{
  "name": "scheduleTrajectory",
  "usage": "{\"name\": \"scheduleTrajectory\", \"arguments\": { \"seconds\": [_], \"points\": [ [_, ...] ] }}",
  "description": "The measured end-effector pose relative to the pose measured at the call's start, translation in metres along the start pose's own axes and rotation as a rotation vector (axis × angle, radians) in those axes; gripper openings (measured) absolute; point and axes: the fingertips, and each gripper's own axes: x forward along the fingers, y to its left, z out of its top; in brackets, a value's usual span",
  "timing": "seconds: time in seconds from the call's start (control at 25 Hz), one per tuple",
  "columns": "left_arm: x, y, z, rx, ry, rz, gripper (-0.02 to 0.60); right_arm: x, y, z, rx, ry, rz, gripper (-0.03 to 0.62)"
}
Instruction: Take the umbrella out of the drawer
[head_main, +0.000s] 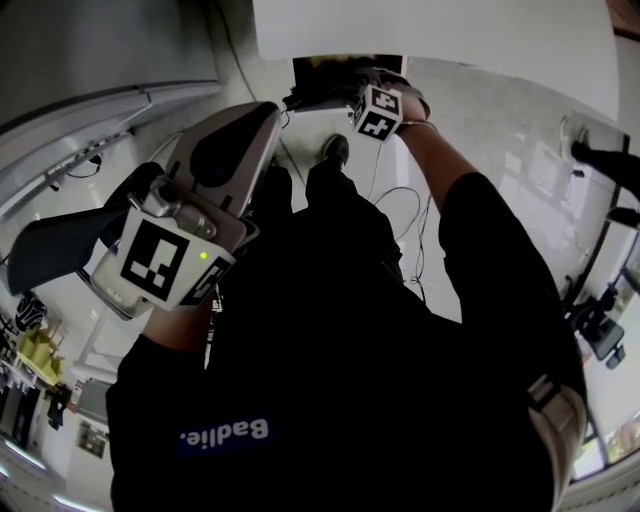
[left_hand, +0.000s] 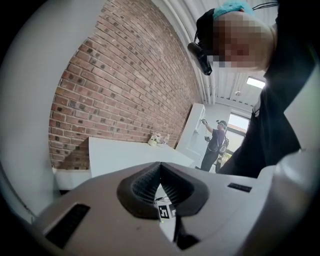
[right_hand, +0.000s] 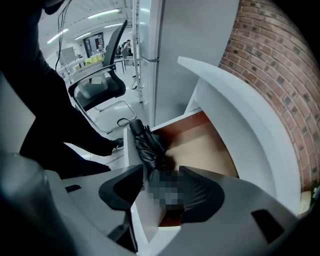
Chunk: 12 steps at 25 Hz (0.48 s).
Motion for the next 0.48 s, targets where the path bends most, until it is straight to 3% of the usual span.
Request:
{"name": "scheduleTrajectory", "arguments": {
  "seconds": [0.48],
  "points": [
    [-0.007,0.017,-0.02,-0.037,0.038,0.054,0.003,0.049,0.008,0.0,-0.186,0.037,0.068,0.255]
  ]
}}
